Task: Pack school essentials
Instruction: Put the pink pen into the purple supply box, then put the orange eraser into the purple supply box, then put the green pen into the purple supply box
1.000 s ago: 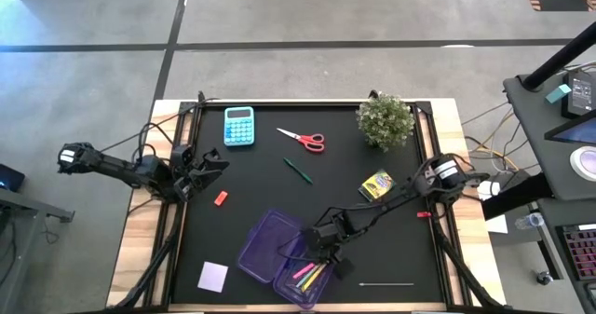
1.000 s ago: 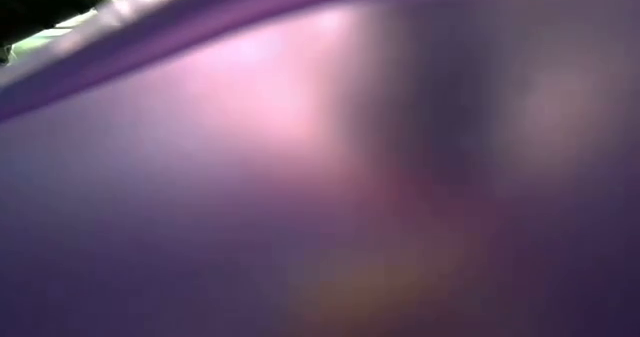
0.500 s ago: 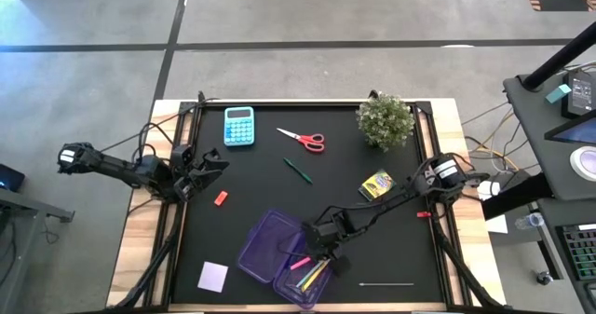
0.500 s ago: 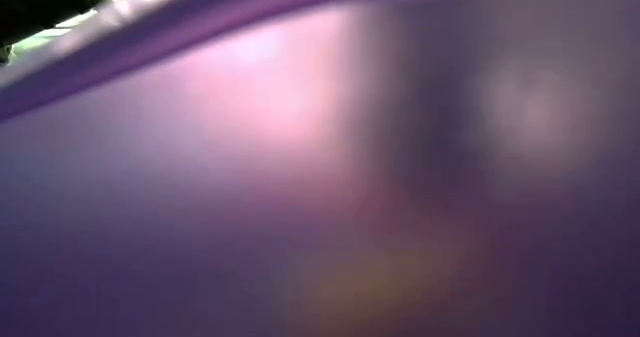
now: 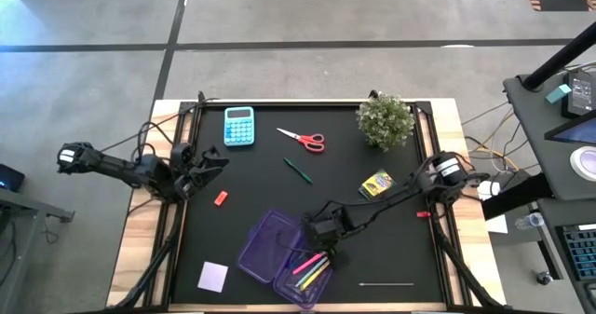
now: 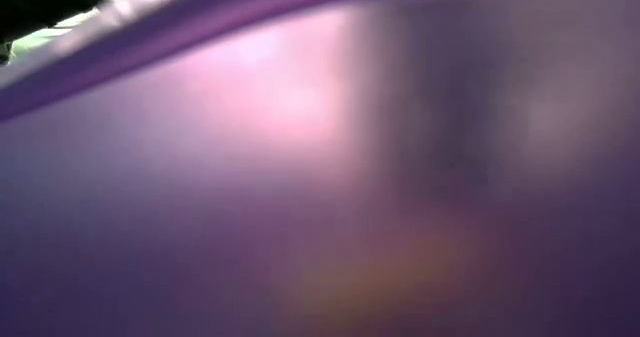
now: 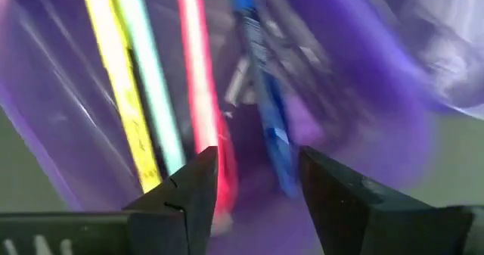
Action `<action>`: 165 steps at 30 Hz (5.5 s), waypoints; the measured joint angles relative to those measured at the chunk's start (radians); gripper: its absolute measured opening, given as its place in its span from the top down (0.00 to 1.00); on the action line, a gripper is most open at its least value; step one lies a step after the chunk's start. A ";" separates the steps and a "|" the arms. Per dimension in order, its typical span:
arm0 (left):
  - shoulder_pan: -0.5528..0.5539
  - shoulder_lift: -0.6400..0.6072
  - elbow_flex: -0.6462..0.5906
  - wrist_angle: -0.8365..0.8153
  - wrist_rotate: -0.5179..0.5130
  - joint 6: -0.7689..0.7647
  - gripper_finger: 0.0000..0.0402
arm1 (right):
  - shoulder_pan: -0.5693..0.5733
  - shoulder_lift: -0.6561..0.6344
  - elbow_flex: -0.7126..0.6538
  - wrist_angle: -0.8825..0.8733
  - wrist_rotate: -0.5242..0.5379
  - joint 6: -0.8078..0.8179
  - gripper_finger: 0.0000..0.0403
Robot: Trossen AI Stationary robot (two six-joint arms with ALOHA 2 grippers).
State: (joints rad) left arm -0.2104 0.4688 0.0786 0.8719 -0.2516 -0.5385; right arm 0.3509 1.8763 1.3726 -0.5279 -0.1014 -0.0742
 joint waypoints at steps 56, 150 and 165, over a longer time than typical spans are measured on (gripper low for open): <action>-0.006 0.799 0.587 -1.869 0.154 -0.608 0.56 | -0.153 -0.370 -0.086 -0.170 0.156 0.300 0.56; -0.176 0.882 0.609 -0.334 0.211 -0.317 0.93 | -0.025 -0.314 -0.086 0.426 0.127 -0.161 0.63; -0.184 0.883 0.603 -0.372 0.225 -0.320 0.93 | -0.015 -0.319 -0.086 0.347 0.128 0.008 0.63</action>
State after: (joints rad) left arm -0.3943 1.3523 0.6811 0.4998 -0.0264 -0.8580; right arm 0.3359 1.5575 1.2861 -0.1809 0.0261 -0.0661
